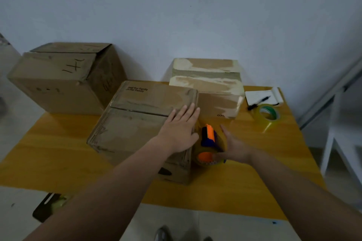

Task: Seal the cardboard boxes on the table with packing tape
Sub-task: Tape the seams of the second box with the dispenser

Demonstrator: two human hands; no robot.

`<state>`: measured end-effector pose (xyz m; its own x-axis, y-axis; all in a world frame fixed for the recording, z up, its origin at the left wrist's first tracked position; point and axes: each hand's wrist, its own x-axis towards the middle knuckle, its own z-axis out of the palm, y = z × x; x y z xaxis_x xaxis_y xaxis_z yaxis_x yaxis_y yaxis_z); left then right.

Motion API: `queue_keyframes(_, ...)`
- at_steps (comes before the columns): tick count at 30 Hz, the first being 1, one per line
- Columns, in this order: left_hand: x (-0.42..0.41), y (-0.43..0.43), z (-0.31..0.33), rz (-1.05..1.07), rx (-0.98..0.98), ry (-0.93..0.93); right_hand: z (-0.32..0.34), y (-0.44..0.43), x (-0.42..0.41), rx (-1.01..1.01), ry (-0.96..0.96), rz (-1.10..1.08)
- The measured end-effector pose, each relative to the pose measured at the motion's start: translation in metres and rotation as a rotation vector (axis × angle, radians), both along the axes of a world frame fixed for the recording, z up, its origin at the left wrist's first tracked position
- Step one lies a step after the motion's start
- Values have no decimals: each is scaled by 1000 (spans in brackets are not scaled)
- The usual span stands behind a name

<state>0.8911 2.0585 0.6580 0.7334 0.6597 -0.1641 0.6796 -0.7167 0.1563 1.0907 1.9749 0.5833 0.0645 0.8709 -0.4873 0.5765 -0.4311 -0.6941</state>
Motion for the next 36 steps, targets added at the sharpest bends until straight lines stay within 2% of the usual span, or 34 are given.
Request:
queue_keyframes(3,0,-4,0,20,-21,-10,-20,9,-8,36,-74,40)
queue_keyframes(5,-1,-6,-2,30,-12,-24,-31,16,-14,76,-191,54)
queue_keyframes(7,-5,-6,-6,59,11,-39,-39,17,-18,172,-258,34)
queue_keyframes(10,-6,-5,-7,108,64,-20,-40,3,-16,307,-197,-16)
queue_keyframes(13,1,-4,-4,160,81,-16,-22,-14,3,294,-62,-72)
queue_keyframes(15,3,-4,-4,170,72,-38,-2,-20,19,313,-43,-42)
queue_keyframes(17,3,-5,-5,172,62,-60,22,-23,30,373,-127,64)
queue_keyframes(20,2,-5,-4,178,37,-65,53,-21,37,436,-415,267)
queue_keyframes(27,7,-7,0,203,23,-48,95,-1,27,420,-847,437)
queue_keyframes(33,5,-5,-5,211,36,-55,100,34,1,263,-968,613)
queue_keyframes(36,4,-2,-9,211,55,-55,99,39,4,314,-982,682)
